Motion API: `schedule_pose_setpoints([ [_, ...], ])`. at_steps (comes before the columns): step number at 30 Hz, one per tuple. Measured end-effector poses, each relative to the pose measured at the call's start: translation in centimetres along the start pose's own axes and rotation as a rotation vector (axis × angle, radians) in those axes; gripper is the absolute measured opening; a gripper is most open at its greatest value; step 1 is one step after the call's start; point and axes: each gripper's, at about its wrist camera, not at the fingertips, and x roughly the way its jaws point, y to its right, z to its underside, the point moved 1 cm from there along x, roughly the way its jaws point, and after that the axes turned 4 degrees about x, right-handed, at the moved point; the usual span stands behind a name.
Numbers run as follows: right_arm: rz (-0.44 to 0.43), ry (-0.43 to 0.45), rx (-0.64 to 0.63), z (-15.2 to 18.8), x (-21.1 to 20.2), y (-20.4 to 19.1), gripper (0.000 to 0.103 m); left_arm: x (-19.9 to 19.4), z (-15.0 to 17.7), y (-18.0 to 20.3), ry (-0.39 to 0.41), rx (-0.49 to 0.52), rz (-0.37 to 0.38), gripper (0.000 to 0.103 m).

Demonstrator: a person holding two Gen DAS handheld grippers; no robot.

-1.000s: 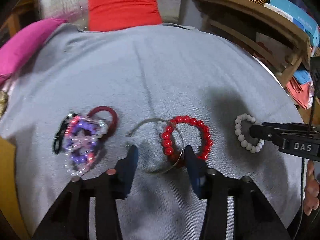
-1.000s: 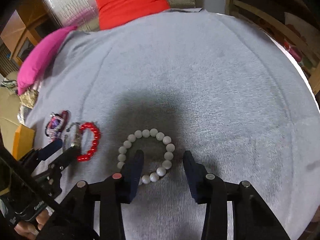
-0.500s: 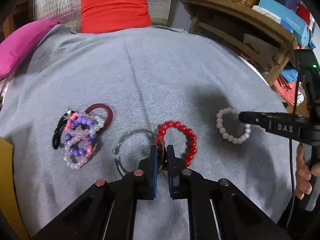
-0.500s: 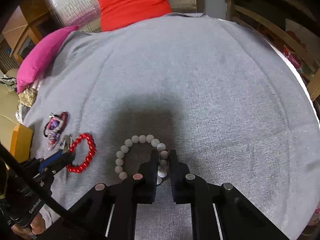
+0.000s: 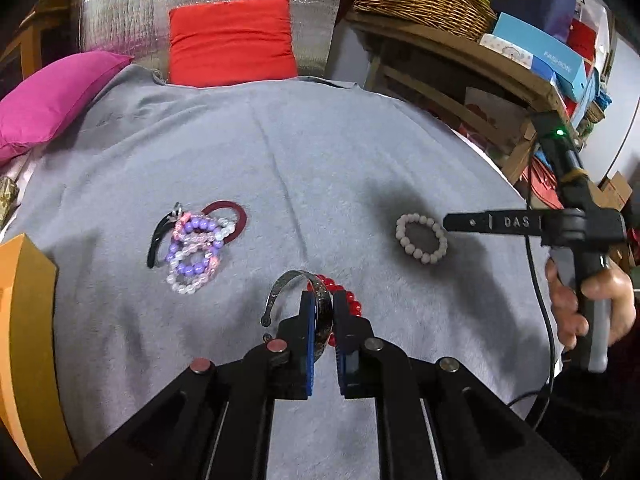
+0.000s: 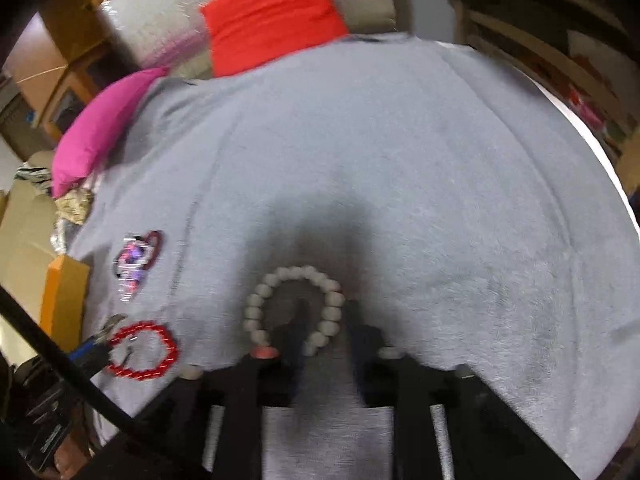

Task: Organize jewelry
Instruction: 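Grasp the white bead bracelet with the right tool while the left tool grasps the silver bangle, then lift the white bead bracelet with the right tool while the left tool lifts the silver bangle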

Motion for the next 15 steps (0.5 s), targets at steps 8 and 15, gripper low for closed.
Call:
schedule_pose_setpoints([
  [8,0.107,-0.038,-0.083,0.5,3.0,-1.7,0.033,0.2,1.4,-1.1,-0.051,-0.004,0.023,0.009],
  [15,0.146,0.052,-0.112,0.8,1.4,-2.8,0.010,-0.2,2.1,-2.3,-0.061,-0.025,0.026,0.010],
])
